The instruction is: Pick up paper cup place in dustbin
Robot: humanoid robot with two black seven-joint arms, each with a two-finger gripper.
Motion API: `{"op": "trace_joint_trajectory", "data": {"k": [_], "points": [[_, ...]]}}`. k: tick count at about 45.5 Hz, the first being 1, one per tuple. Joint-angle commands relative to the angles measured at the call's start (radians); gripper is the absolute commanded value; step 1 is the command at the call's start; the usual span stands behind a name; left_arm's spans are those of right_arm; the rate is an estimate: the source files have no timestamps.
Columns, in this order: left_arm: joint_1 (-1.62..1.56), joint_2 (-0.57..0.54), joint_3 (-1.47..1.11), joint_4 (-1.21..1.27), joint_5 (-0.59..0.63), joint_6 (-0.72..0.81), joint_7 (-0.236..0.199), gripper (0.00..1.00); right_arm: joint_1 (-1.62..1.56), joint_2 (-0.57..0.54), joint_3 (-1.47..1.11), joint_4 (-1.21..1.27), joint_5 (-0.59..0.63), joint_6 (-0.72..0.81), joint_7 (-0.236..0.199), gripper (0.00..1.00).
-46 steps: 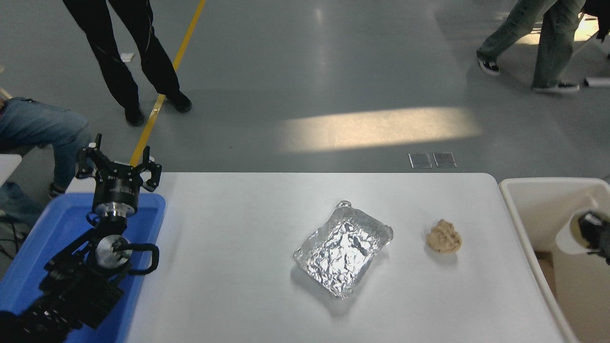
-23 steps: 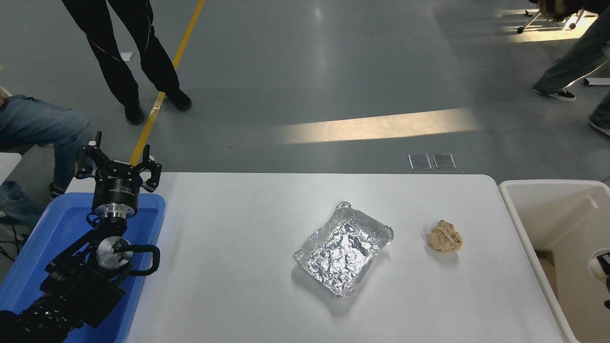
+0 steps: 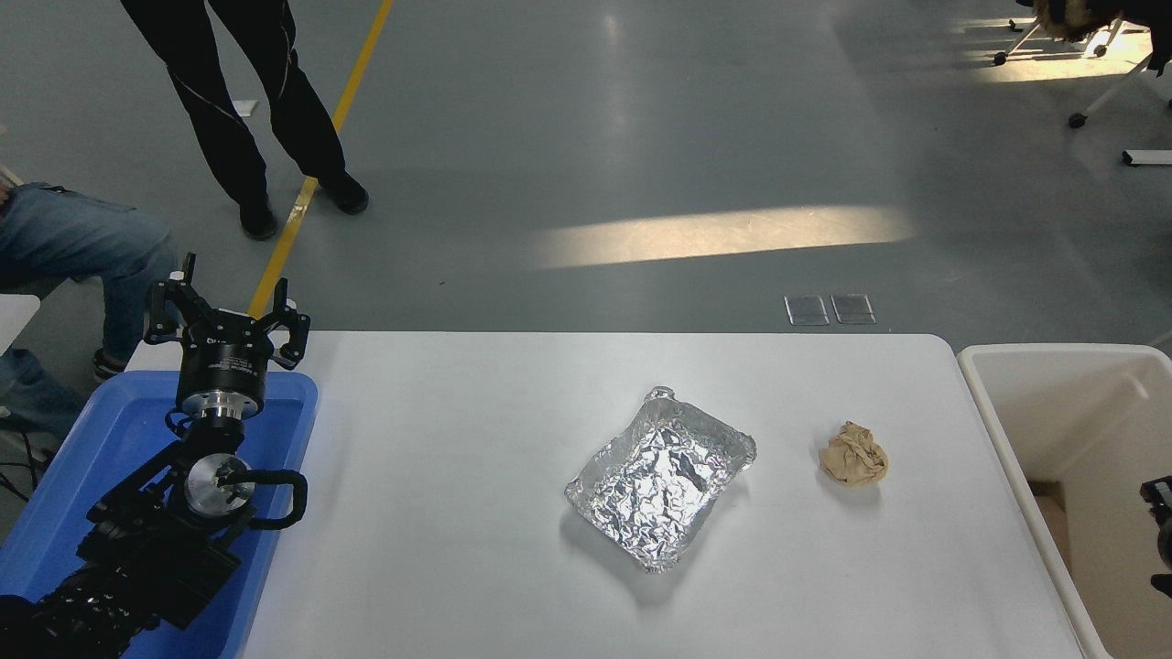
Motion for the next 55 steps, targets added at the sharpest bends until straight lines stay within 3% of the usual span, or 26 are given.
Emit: {"op": "trace_joint_trajectory", "data": {"k": [1,10,25,43,55], "points": [[-0.002,0.000,0.002,-0.001,0.002,0.000,0.001,0.99,0.380,-0.129,-0.228,0.426,-0.128,0.003,0.005,1.00],[-0.002,0.000,0.002,-0.001,0.002,0.000,0.001,0.99,0.867,-0.110,-0.543,0.809,-0.199,0.035,0.007,1.00],[0.000,0.000,0.000,-0.001,0.001,0.000,0.001,0.99,1.459,0.022,-0.736,1.219,-0.248,0.257,0.005,1.00],[0.000,0.000,0.000,-0.001,-0.001,0.000,0.000,0.99,1.884,0.166,-0.701,1.224,-0.171,0.763,0.004,1.00],[0.000,0.000,0.000,0.001,-0.001,0.000,0.000,0.99,1.935,0.264,-0.663,1.224,-0.052,0.816,-0.003,1.00]]}}
